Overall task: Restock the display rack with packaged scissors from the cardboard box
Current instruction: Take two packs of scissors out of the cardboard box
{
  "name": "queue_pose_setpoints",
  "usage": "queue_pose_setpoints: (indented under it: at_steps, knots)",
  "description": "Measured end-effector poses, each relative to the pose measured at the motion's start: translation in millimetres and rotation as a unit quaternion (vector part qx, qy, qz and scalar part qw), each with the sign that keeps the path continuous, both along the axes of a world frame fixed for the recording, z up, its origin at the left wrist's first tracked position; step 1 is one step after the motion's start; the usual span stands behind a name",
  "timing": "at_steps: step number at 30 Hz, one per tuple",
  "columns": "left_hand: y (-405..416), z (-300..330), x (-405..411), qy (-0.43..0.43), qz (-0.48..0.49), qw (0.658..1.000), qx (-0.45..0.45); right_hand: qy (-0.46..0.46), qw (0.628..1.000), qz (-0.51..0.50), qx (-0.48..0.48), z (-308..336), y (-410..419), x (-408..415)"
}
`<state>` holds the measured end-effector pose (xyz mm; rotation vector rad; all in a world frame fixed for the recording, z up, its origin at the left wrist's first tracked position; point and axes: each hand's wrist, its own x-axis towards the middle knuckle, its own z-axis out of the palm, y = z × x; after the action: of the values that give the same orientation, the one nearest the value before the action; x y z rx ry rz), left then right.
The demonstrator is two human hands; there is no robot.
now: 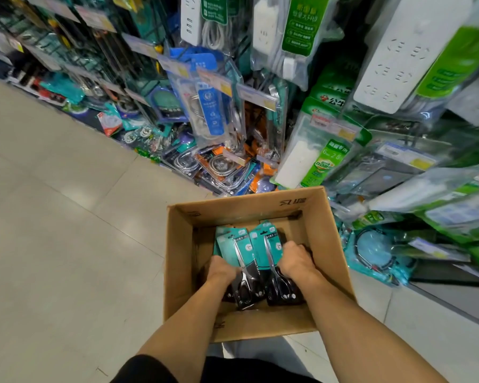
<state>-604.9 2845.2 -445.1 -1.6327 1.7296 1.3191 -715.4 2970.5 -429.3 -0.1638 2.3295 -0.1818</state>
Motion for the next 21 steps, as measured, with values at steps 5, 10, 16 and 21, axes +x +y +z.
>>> queue_pose_setpoints:
  at_steps: [5,10,16,21]
  knots:
    - [6,-1,-7,0.01,0.03,0.999,-0.005,0.0,1.0,0.013,-0.001,-3,4,0]
    - [5,4,-6,0.033,0.027,0.999,0.01,0.002,1.0,0.022,-0.007,-4,4,0]
    - [-14,22,8,0.063,0.049,0.996,0.051,0.002,1.0,0.012,-0.026,7,-4,2]
    - [-19,41,22,0.082,0.069,0.994,0.004,-0.013,0.998,-0.008,-0.06,21,-9,10]
